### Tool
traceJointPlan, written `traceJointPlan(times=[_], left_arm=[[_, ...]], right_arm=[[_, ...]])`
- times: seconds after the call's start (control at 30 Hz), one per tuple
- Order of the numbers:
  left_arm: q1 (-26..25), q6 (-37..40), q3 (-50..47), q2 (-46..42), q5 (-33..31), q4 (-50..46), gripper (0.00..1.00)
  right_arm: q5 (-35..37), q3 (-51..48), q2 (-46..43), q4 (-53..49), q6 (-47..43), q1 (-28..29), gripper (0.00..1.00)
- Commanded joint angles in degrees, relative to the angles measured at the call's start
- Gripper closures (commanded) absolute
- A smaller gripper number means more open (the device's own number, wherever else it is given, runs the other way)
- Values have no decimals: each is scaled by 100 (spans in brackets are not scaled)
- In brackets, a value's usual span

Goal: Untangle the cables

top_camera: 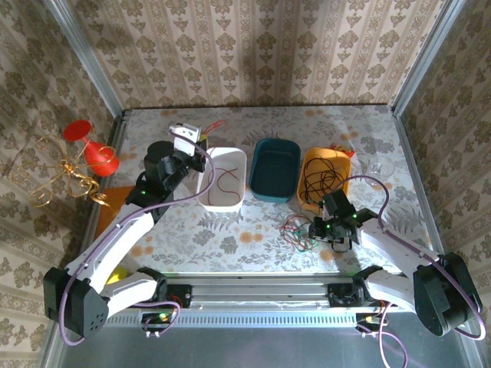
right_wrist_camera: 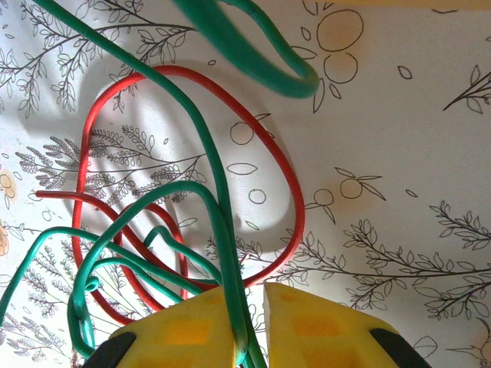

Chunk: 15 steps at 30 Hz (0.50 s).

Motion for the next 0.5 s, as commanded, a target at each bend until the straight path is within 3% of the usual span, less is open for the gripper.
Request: traceJointPlan(times=[0.0,0.43,0.47], left_arm=[[-33,-539,-514,132,238,404,100],[-685,-1238,-1830,704,-1276,868,100],[-705,-1282,-1845,720,-1251,867,90]], right_arm=[[-62,172,54,-123,-41,-45,82],[-183,202,33,-155,-111,-40,82],[-201,197,16,-156,-120,-36,82]])
